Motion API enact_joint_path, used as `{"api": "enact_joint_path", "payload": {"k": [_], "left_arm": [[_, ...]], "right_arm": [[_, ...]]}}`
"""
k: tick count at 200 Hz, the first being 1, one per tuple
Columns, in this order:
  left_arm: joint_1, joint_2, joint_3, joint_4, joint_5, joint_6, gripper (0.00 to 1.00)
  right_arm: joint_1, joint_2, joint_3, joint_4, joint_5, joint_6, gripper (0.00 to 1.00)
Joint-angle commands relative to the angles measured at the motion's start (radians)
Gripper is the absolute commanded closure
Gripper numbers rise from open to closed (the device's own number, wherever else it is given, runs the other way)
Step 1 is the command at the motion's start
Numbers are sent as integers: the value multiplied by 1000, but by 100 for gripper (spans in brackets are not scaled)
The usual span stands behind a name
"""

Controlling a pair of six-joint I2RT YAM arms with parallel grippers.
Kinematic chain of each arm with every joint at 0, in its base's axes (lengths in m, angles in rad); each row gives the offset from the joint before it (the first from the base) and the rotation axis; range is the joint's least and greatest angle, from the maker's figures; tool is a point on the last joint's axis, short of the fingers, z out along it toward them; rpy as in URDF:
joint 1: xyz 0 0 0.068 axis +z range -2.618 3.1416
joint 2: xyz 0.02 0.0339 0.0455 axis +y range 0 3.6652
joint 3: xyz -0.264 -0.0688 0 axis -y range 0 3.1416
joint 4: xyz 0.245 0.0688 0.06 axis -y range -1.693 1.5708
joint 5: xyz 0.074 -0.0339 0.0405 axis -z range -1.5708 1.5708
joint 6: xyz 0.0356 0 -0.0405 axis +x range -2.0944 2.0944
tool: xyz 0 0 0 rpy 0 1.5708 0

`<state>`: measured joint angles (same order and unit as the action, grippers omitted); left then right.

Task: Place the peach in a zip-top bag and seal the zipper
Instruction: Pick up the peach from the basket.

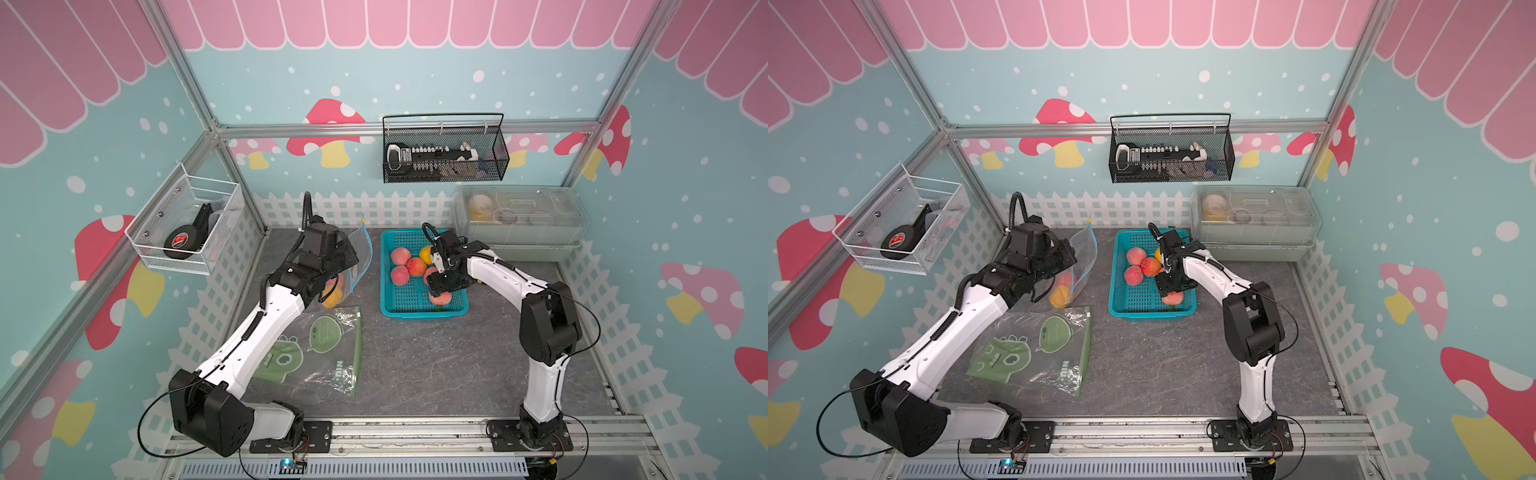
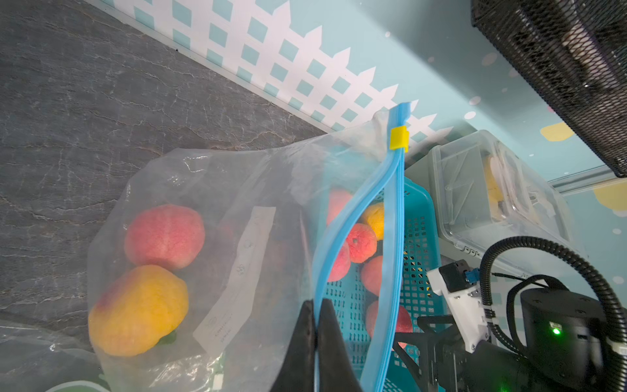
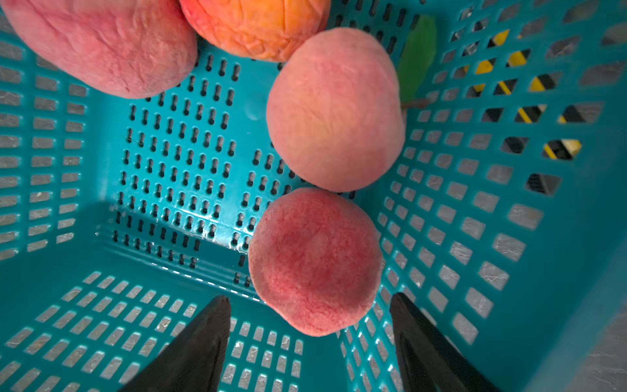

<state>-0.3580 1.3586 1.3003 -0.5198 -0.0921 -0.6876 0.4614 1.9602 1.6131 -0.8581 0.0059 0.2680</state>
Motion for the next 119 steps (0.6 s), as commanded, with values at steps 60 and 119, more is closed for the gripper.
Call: {"api": "enact_joint_path", "payload": {"k": [60,119], "left_arm": [[10,9,8,-11,8,16,100],[10,8,8,-9,15,11,100]], "right_arm": [[34,106,42,-50,71,38,25],[34,95,42,2,33,65,34]]}}
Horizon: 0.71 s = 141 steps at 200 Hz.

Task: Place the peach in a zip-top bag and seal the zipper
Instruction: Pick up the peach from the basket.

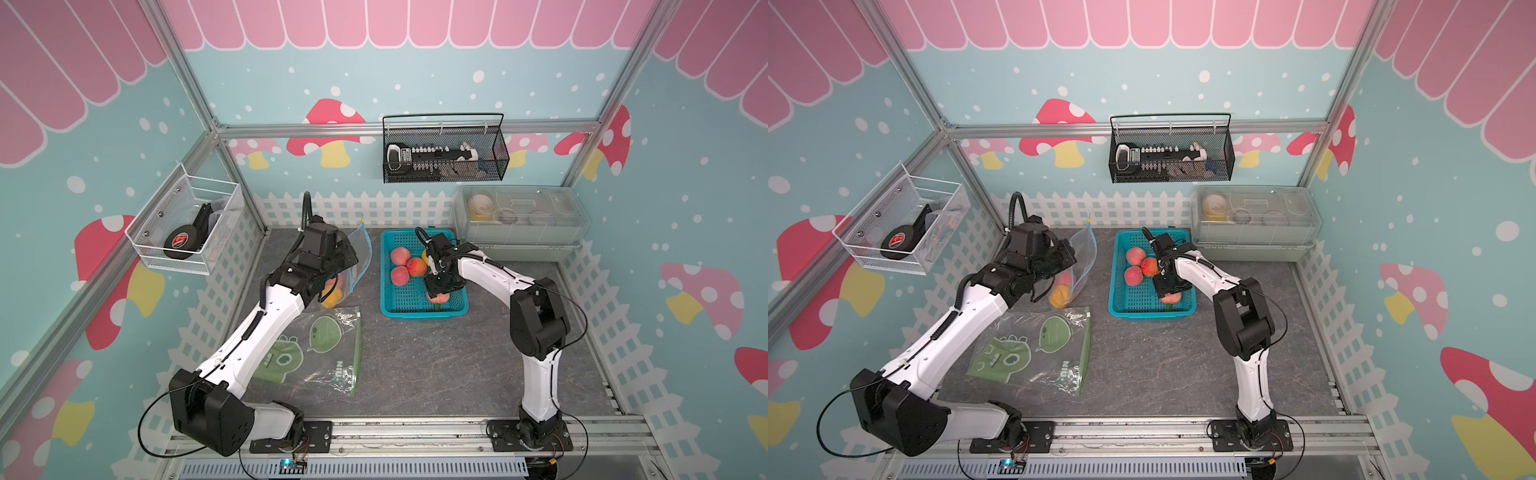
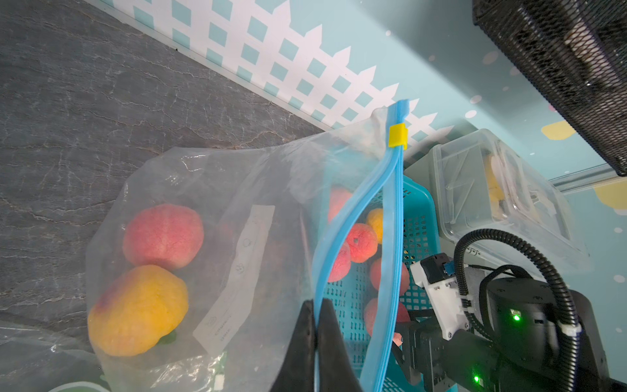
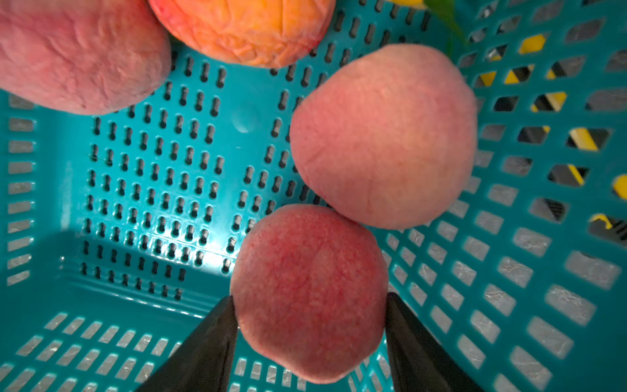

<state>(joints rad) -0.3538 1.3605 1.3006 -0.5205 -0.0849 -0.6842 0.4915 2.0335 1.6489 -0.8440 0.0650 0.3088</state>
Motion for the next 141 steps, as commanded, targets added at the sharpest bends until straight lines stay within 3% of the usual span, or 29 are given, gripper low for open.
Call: {"api": "enact_joint_path", "payload": {"k": [1,44,72,103,141], "left_arm": [[6,7,8,-9,8,8,100],[6,6,6,-6,28,-1,100],[6,13,6,-1,52,-13,100],[5,23,5,5,69,-29,100],[0,42,17,13,100,-37,100]], "right_arm": [[4,22,6,-12,-26,25,35],[-3,-104,-19,69,-64,62,36],[-25,-214,-59,167,-155,112,36],[-43,-296,-106,290,-305,171,36],[-39,-359,-166,608,-605,335,37]]}}
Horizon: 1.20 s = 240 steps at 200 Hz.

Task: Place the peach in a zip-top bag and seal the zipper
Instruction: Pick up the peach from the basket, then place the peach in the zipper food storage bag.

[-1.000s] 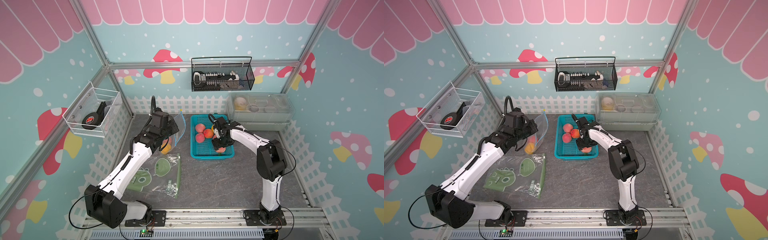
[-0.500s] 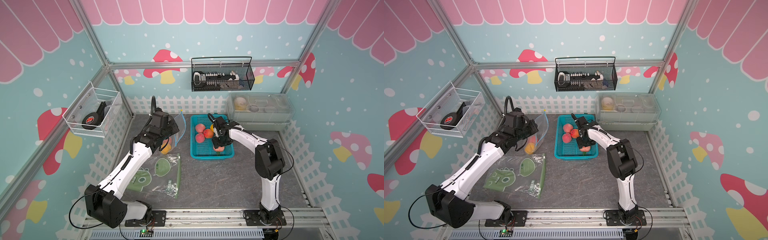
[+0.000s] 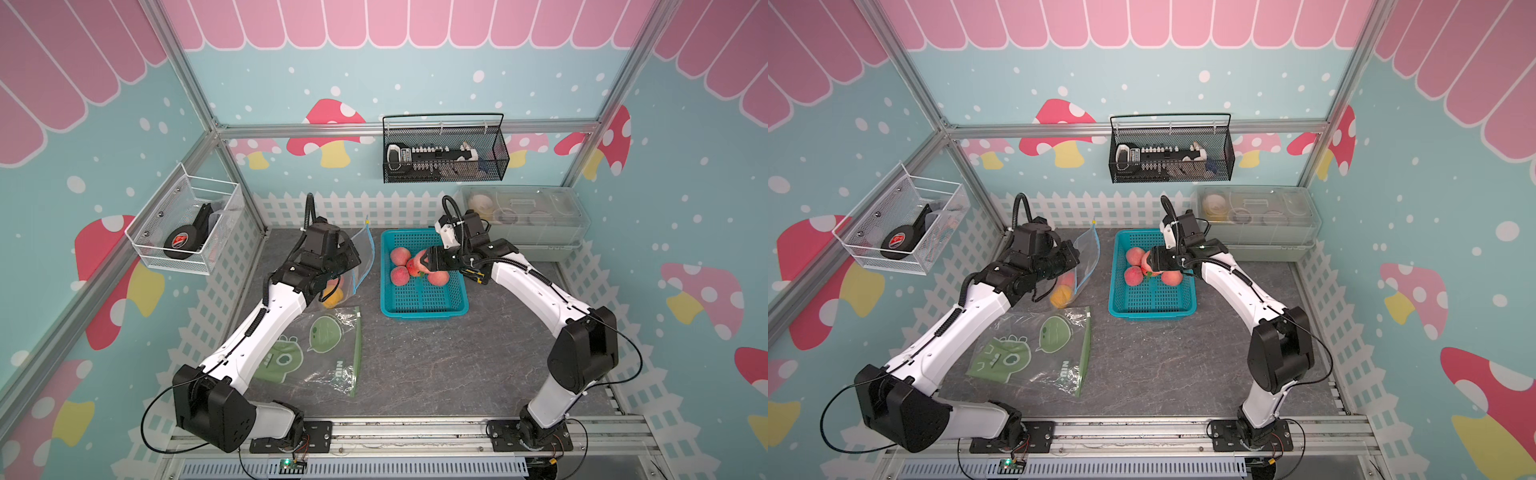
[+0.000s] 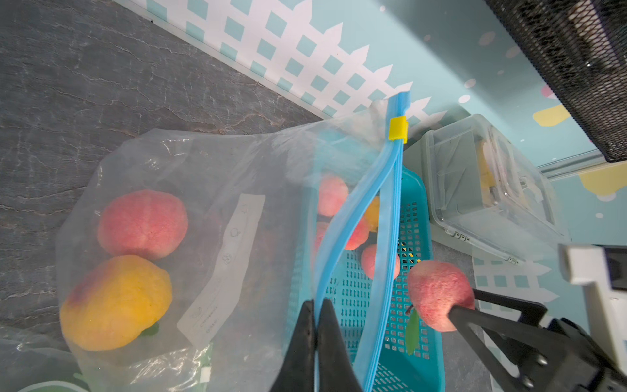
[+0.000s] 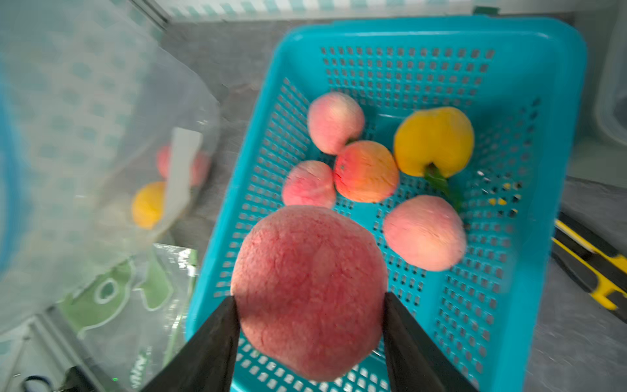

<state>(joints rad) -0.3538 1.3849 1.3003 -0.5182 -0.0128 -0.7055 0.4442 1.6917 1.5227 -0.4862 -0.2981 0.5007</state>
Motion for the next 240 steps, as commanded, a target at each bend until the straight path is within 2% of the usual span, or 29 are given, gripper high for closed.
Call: {"api": "enact_joint_path", "payload": {"k": [1,36,90,115,177,204,219,240], "left_arm": [[1,18,18,11,27,-16,100],[0,26,27,13,39,-16,100],[1,28,39,13,45,-10,100],[1,24,48,14,46,-9,100],[1,-1,54,20,30,-5,100],[3,-4,46,44,55,-3,100],[3,-8,39,53,58,-3,100],[8,-13,31,55,48,-6,100]], "right_arm": [[8,-18,-40,258,-248,149,37],[47,27,13,415,-365,254,37],[115,115,128,446,-404,275,37],[137,164,180,375,-359,248,37],[178,266,301,117,-144,112,38],[202,315,392,20,-106,62,36],[213,338,436,-24,-88,42,33],[223,357,475,-50,-89,22,24]]}}
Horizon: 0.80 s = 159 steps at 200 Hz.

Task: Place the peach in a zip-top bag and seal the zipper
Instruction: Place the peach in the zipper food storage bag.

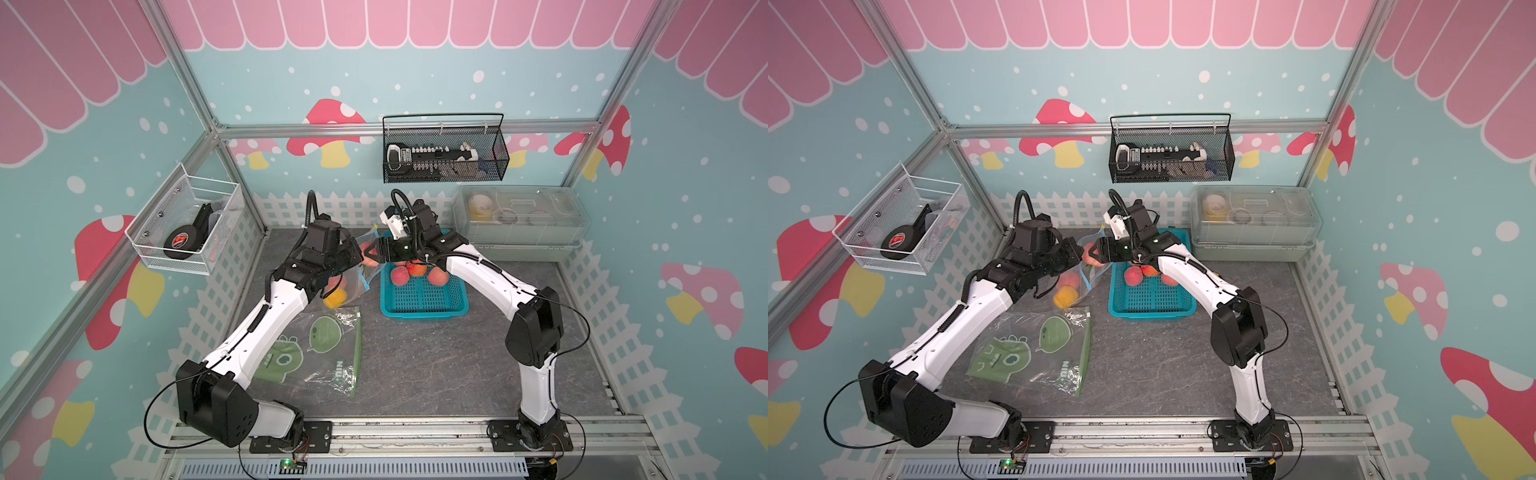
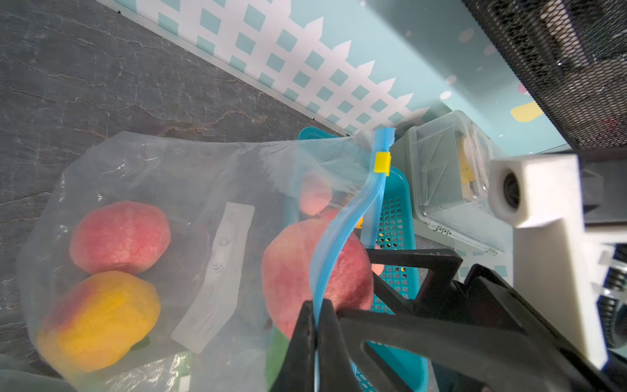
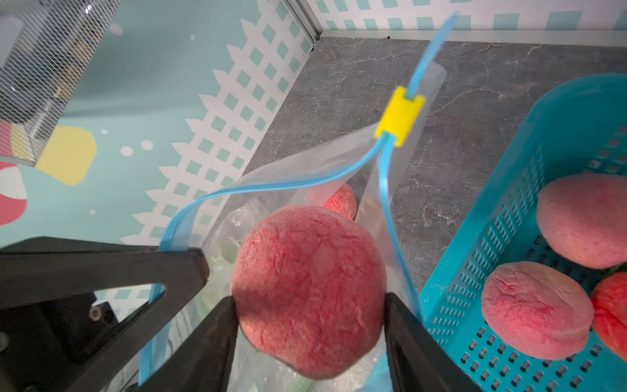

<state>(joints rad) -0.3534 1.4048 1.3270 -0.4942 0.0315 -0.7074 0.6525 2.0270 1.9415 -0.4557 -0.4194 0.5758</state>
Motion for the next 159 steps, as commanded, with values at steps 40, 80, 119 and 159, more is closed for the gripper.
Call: {"api": "enact_joint_path", "payload": {"k": [40,80,119,159], "left_arm": [[10,-49,-20,18,-64,-8,100],[14,-39,-20,5,-73,-3,100],[14,-39,-22,5,-68,-4,100],[14,-43,-22,5,-61,-1,100]], "right_arm": [[16,-49,14,-22,0,-79,14],[7,-236,-204,108,207,-88,16],[-46,-325,-413,140,419,-66,17],[-101,-209,-400,48,342,-80,19]]}}
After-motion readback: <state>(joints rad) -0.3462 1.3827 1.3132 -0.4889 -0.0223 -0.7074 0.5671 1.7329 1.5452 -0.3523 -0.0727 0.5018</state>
